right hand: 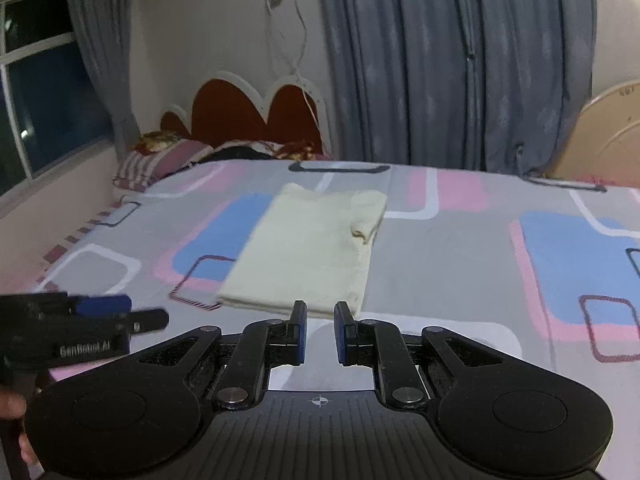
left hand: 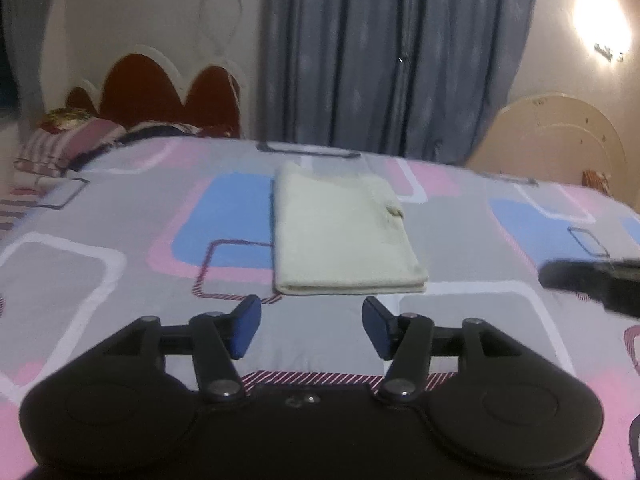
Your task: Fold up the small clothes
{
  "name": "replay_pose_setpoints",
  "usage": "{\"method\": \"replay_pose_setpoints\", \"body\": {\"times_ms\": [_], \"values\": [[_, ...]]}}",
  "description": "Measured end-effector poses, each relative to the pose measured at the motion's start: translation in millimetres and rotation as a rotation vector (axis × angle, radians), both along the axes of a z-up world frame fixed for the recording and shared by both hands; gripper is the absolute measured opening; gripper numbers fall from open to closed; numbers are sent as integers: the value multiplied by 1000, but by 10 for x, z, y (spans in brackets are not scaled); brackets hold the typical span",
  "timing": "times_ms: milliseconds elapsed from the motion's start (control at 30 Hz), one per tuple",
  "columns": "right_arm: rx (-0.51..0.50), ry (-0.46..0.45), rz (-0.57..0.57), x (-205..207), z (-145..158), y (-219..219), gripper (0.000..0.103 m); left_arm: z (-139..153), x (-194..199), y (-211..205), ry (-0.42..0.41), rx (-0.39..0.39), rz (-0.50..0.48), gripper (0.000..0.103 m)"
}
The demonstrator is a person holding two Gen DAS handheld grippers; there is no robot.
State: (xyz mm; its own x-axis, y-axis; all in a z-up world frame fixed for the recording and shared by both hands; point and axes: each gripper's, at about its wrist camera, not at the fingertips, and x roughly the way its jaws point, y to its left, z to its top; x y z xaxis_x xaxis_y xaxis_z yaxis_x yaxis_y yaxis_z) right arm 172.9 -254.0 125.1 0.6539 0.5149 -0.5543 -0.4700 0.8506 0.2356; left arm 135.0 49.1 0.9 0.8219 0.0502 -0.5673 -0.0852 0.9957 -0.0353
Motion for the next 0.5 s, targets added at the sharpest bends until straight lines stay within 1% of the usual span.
{"method": "replay_pose_setpoints", "body": {"times_ms": [67,133,200,300,433,500], "values": [[1,-15,3,-159,82,-25,14,72,-111,-35,-13,-12,-1,57],[-1,-38,-4,-284,149,-54,14,132,-225,-107,-29,-2,-15,64],[5,-44,-2,-385,196,-91,14,200,-344,-190,-48,12,-28,66],[4,-54,3,-528,249,-117,14,289,-509,-265,-64,12,-45,68],[13,-56,19,-671,276,-130,14,371,-700,-314,-90,20,-41,75],[15,-56,26,-740,285,-142,14,384,-763,-317,-94,23,-35,75]]}}
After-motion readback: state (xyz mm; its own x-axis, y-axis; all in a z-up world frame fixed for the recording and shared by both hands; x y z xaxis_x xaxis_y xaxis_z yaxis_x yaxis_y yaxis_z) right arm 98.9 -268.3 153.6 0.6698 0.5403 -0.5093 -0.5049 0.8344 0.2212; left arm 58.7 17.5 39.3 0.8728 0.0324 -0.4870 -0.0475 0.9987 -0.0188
